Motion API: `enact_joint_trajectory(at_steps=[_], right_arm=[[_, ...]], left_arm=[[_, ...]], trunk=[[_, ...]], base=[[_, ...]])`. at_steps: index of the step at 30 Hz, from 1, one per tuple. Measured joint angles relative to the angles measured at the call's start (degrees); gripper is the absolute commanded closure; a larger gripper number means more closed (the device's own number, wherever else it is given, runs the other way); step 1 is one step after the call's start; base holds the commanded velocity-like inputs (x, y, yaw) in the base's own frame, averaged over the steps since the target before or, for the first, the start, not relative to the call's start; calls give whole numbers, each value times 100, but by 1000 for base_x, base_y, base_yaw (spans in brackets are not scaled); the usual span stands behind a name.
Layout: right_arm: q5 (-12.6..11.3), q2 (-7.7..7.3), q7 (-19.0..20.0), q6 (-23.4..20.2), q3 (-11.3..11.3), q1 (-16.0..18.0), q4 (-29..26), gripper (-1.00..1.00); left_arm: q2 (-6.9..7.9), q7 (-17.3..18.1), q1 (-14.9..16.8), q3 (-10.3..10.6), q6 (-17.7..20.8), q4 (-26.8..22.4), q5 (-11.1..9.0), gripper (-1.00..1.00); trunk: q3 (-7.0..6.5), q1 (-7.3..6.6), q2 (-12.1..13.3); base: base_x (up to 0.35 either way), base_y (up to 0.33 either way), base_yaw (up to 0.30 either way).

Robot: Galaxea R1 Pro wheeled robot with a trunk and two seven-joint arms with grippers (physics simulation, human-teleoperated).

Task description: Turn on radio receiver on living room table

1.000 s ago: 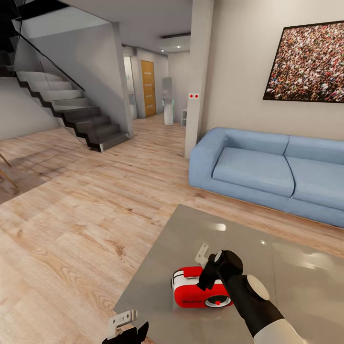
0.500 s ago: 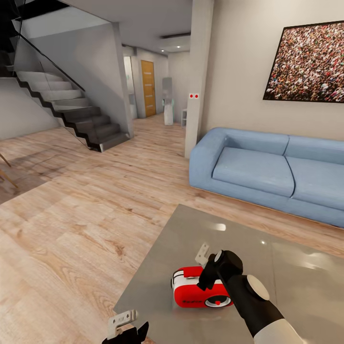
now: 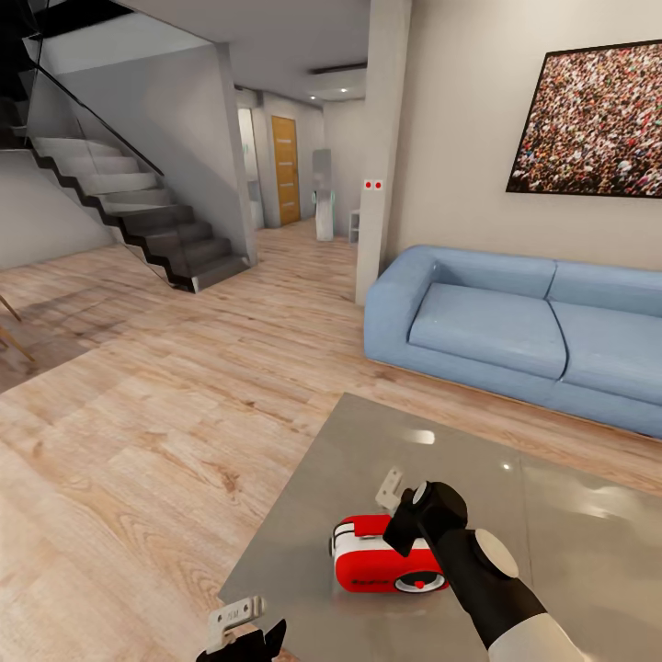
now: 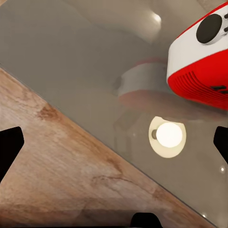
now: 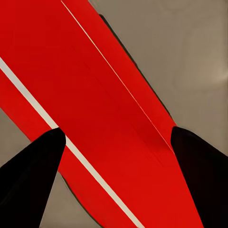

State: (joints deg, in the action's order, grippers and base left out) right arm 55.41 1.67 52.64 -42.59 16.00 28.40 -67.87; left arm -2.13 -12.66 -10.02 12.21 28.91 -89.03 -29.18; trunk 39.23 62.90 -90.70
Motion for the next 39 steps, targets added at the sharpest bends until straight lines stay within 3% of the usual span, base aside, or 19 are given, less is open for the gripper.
enact_joint_trajectory(at_steps=[15, 39], right_arm=[[2, 0, -3, -3, 0, 1, -1, 100], [-19, 0, -2, -35, 0, -2, 18, 100]], left_arm=[[-1, 0, 0, 0, 5, 0, 0, -100], [-16, -2, 0, 9, 13, 0, 0, -100]], trunk=[[0, 0, 0], [-430, -526, 961]], base=[[0, 0, 0], [0, 0, 0]])
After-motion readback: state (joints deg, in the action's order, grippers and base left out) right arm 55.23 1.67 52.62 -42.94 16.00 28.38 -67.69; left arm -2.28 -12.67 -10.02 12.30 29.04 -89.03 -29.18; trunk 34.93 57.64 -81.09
